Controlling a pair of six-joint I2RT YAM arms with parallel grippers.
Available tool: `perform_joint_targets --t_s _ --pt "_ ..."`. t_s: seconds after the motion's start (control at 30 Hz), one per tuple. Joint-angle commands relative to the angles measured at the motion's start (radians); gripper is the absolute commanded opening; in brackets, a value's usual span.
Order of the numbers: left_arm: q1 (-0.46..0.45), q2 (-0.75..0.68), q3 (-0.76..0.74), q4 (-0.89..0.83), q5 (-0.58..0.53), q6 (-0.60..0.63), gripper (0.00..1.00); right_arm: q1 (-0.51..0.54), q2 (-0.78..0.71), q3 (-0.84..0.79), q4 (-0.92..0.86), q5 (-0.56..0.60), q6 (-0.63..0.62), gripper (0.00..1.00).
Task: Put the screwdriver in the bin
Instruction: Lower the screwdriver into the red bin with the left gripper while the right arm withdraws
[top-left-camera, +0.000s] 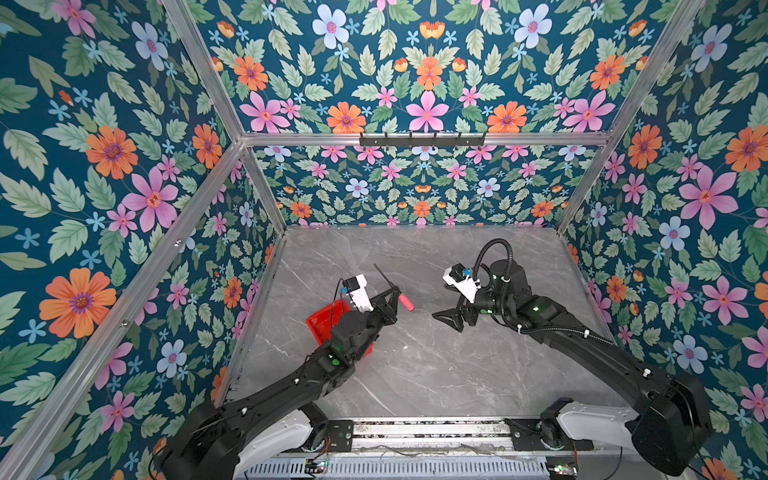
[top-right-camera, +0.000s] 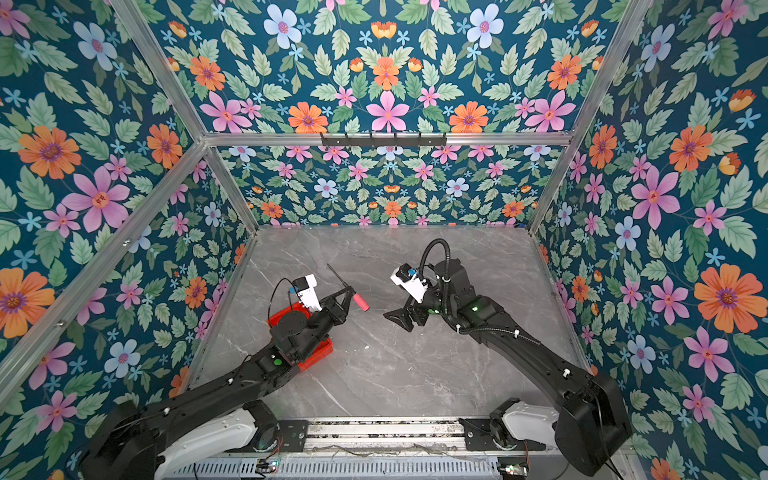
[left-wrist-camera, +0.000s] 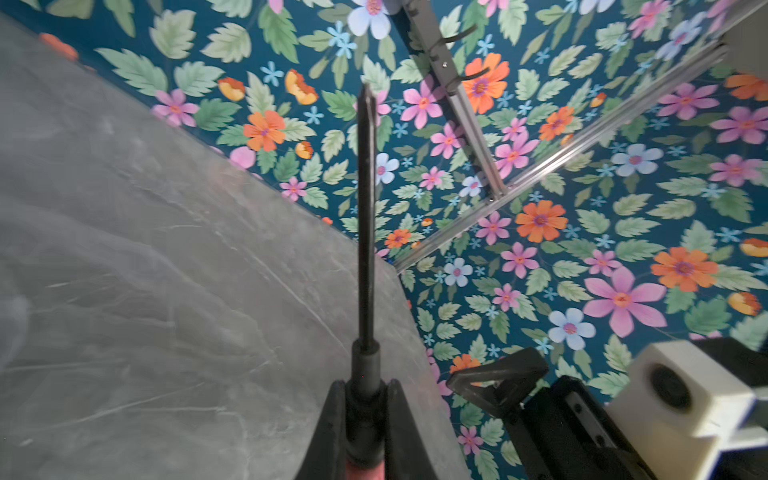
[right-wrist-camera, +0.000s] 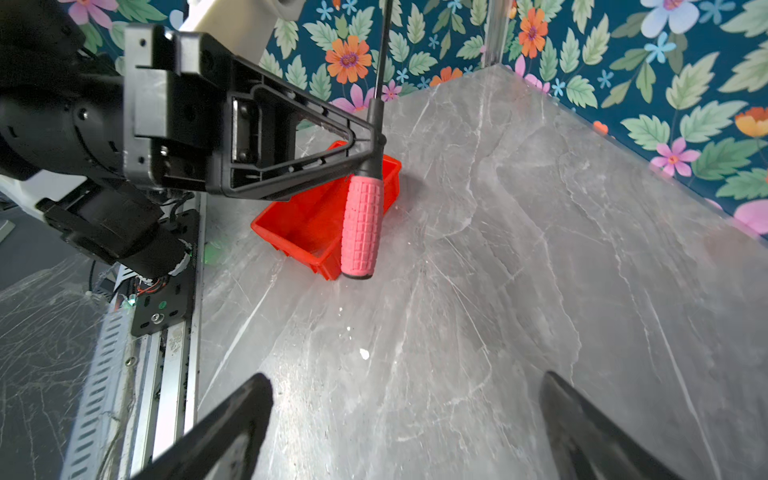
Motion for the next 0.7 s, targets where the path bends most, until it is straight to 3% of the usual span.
perform_joint_targets --t_s 0.0,0.23,0.4,0.67 --pt "0.010 -0.081 0.042 -0.409 -0.110 -0.022 0.00 0.049 0.032 0.027 0.076 0.006 0.002 0.99" --pt "0.039 -0.113 0.164 -0.884 -0.194 -0.108 0.00 0.147 0.103 0.067 0.146 0.012 0.002 0.99" --pt "0.143 -0.120 0.142 -0.969 -0.109 -0.165 0.00 0.183 0.145 0.091 0.157 0.009 0.006 0.99" --pt "0.321 -0.024 0.165 -1.047 0.008 -0.055 0.00 0.223 0.188 0.110 0.173 0.002 0.002 0.99"
